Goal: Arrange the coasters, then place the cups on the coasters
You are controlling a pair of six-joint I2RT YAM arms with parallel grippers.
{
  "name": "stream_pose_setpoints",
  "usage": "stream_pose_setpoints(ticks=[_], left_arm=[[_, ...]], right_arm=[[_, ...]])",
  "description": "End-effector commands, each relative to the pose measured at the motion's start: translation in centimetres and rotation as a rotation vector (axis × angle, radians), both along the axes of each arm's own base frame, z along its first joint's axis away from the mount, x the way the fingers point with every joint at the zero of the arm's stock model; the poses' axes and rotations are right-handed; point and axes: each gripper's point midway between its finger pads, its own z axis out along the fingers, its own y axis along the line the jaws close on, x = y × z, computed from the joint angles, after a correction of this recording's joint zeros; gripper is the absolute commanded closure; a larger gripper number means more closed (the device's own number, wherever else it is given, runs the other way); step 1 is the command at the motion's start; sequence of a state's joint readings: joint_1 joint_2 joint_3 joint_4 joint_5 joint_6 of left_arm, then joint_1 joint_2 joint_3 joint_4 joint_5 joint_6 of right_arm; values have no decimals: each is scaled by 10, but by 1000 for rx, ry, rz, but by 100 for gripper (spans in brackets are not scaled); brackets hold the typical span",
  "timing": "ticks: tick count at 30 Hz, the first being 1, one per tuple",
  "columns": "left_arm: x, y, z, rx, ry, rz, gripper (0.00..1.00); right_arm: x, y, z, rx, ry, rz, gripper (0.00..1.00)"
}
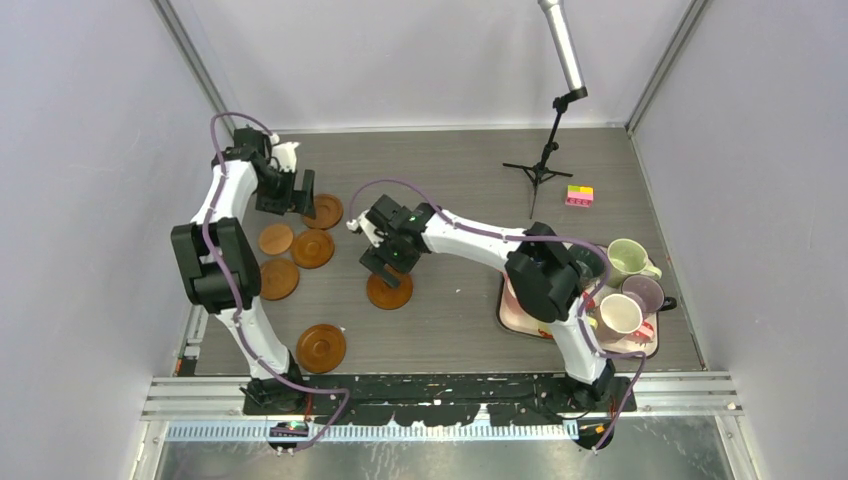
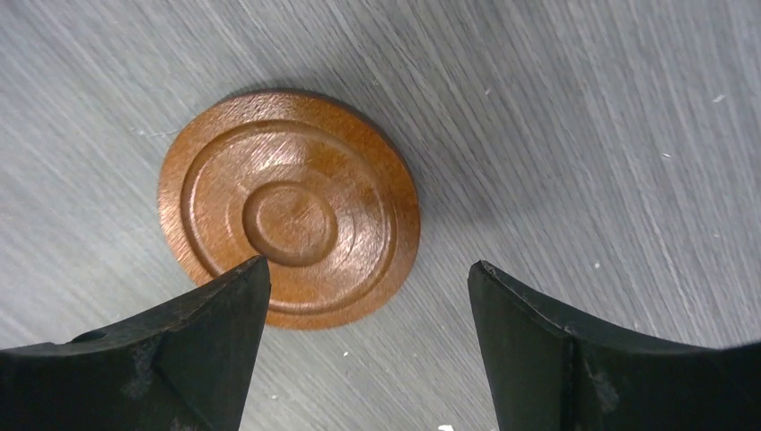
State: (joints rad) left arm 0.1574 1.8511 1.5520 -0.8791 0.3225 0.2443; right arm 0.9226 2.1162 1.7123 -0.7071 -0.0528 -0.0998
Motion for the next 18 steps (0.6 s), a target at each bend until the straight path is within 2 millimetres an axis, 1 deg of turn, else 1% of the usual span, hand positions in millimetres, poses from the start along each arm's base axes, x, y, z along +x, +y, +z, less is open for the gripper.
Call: stream_pose_setpoints(ticks=[1,5,10,14,18], left_arm=[[26,0,-3,-9,-27,-14,10],[40,2,-14,-20,-15,-2,12],[56,1,-23,-31,-11,10,13],[61,-2,-30,-30,-2,7,15],[62,-8,-36,-32,6,-6,15]], right_arm=[[13,13,1,9,-51,-17,15],[6,10,-18,-15,-20,-13,16],[3,7,-31,-41,-15,-17,17],[17,0,-37,-93,-74,-56,21],[35,-7,-43,-144,-136,-100,26]])
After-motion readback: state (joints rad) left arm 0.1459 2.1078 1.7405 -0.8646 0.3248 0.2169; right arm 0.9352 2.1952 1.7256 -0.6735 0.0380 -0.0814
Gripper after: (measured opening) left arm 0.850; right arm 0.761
